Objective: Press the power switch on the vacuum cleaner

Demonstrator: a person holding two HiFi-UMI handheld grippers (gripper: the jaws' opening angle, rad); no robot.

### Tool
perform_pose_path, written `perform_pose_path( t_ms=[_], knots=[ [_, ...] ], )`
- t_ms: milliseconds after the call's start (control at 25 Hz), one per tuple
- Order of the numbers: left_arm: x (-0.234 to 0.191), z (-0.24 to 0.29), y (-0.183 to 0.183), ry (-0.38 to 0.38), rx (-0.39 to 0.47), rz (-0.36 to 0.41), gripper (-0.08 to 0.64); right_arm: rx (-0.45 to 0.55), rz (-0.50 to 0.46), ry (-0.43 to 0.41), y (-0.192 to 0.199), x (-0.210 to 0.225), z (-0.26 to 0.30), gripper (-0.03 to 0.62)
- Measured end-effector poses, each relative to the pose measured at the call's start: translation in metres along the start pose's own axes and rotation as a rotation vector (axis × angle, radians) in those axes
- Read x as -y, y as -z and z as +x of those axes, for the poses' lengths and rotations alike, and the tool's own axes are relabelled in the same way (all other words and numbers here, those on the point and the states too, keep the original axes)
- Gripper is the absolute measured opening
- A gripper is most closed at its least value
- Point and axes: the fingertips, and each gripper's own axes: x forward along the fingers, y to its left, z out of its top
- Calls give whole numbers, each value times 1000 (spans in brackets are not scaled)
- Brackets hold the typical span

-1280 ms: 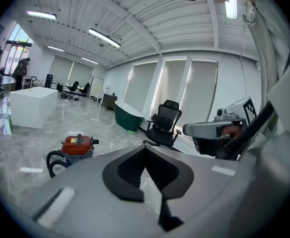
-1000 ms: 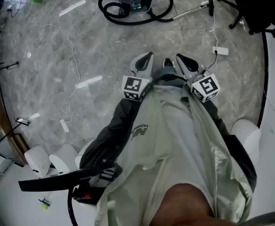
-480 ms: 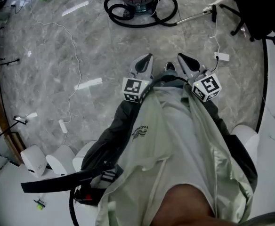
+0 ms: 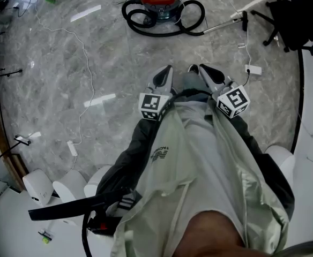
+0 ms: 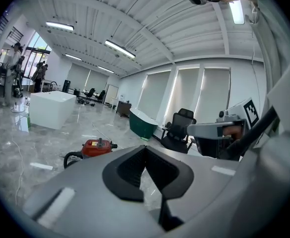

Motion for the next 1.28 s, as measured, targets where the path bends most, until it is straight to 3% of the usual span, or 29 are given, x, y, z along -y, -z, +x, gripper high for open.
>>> perform_pose_path(
  t_ms=[200, 360, 680, 960, 1280],
  knots=[
    [-23, 10, 10, -10, -57, 0, 0, -18, 33, -26, -5, 16, 31, 0],
    [-45, 33, -15, -55, -52, -105, 0, -36, 56, -72, -9, 39, 70, 0],
    [-117, 129, -27, -153, -130, -162, 0, -104, 138, -183, -30, 134, 169, 0],
    [-146, 230, -55, -124, -163, -152, 0, -132, 167, -217, -71, 249, 225, 0],
    [-176, 334, -81, -87, -187, -148, 0, -146, 237, -143, -69, 332, 268, 0]
  ],
)
